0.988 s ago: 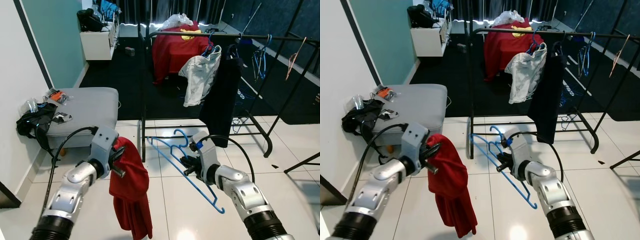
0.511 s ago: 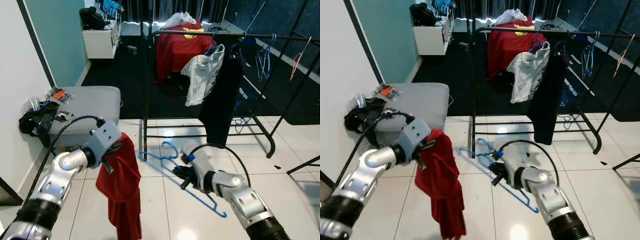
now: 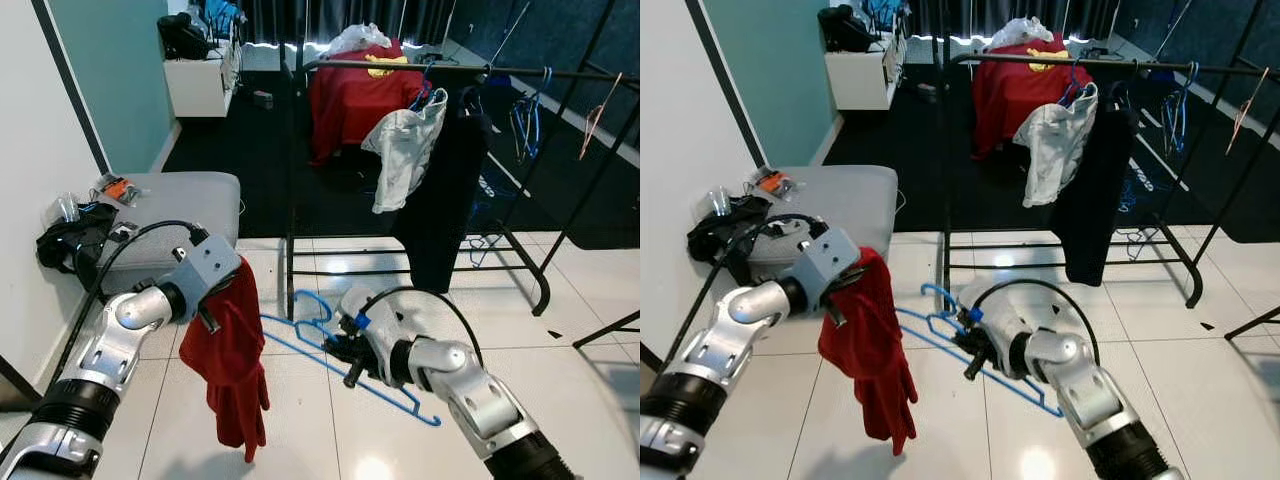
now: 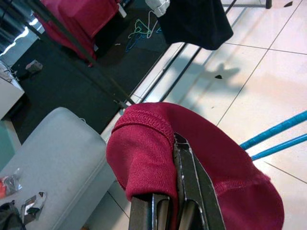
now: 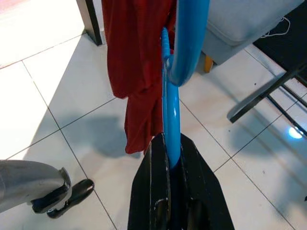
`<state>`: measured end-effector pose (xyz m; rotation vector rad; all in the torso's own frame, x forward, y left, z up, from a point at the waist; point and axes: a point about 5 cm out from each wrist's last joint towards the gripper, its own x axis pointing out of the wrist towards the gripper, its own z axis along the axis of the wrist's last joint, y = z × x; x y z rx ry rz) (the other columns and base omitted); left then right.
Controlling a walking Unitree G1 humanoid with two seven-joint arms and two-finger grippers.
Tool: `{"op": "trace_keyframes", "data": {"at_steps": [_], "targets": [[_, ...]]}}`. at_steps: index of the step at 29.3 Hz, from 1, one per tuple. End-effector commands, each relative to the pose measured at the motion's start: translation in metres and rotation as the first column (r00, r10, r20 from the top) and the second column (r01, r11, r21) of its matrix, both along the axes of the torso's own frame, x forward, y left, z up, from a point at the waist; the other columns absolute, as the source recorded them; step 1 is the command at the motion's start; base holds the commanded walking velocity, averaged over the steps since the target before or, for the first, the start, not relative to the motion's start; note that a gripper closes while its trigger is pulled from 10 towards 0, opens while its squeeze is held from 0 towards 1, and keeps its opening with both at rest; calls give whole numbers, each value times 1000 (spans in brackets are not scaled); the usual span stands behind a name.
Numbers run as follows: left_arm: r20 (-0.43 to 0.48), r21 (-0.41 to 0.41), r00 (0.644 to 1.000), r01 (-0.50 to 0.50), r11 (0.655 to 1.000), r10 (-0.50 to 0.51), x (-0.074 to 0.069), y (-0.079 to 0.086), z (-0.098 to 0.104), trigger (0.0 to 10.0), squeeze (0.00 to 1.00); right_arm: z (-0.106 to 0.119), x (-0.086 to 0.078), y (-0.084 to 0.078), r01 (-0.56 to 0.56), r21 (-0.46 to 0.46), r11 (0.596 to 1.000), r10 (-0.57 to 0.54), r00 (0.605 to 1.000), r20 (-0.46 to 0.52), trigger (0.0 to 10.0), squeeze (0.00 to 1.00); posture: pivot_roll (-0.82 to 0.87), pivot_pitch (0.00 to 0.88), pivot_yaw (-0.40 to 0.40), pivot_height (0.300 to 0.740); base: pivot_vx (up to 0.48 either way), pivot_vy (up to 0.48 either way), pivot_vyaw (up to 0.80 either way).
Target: Hang hanger
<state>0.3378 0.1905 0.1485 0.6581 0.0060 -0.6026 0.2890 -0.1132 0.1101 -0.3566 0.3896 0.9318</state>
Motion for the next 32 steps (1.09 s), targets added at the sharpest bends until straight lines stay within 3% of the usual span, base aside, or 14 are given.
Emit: {"op": "trace_keyframes", "data": {"at_steps": [1, 9, 19, 28, 32], "targets": [[13, 57, 1000, -3, 998, 2, 3, 10, 5, 10000, 0, 8, -2, 1, -35, -11, 999, 35, 999, 11, 10000, 0, -61, 0, -10, 740, 0, 0, 0], [35, 80, 999, -8, 997, 5, 9, 13, 8, 10000, 0, 5, -11, -3, -94, -43, 995, 91, 994, -58, 10000, 0, -60, 0, -8, 740, 0, 0, 0], [82, 87, 989, 114, 990, -121, 8, 0, 17, 10000, 0, 2, -17, -17, -150, -89, 985, 137, 981, -139, 10000, 0, -59, 0, -8, 740, 0, 0, 0], [92, 88, 956, 269, 959, -277, 0, -17, 17, 10000, 0, 14, -6, -28, -92, -109, 990, 83, 993, -84, 10000, 0, -55, 0, -4, 740, 0, 0, 0], [80, 99, 950, 292, 951, -300, -1, -19, 14, 10000, 0, 18, -3, -29, -81, -103, 991, 74, 995, -74, 10000, 0, -56, 0, -2, 740, 0, 0, 0]]}}
